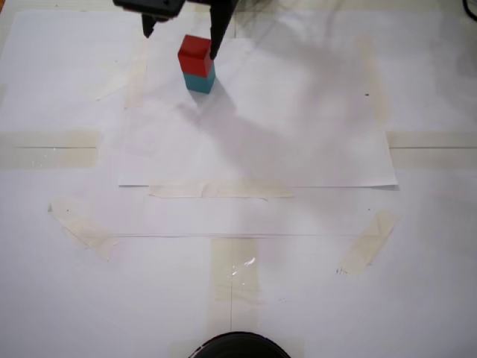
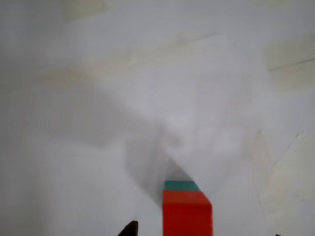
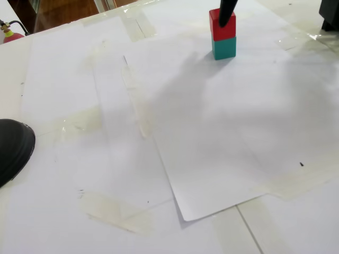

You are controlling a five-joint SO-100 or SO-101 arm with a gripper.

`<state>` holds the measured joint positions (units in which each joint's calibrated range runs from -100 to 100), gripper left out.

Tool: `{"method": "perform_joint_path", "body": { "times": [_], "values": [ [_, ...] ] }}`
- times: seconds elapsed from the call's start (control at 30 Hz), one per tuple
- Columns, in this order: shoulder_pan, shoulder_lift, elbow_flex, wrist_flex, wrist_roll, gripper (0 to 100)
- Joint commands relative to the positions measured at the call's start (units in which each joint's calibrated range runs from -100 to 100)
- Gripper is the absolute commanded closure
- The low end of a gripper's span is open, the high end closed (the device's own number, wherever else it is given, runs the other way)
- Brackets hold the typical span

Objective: Put the red cube on the top of the blue cube.

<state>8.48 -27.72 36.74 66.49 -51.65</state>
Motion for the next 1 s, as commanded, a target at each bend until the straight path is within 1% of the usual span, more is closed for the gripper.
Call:
{"method": "perform_joint_path", "body": {
  "times": [0.0, 0.07, 0.13, 0.3, 0.33, 0.4, 0.47, 0.67, 0.97],
  "values": [
    [-3.5, -5.8, -9.5, 6.2, -2.3, 62],
    [-5.1, -7.3, -9.9, 7.3, -3.1, 65],
    [-6.8, -8.5, -9.7, 7.7, -3.7, 70],
    [-10.6, -9.6, -10.4, 10.0, -4.2, 91],
    [-11.4, -9.4, -11.0, 10.8, -4.4, 94],
    [-12.7, -8.6, -12.2, 11.3, -4.9, 95],
    [-13.9, -7.8, -13.2, 11.3, -5.3, 99],
    [-15.4, -6.2, -15.3, 13.9, -5.7, 100],
    [-13.9, -8.3, -15.4, 16.2, -3.2, 100]
  ]
}}
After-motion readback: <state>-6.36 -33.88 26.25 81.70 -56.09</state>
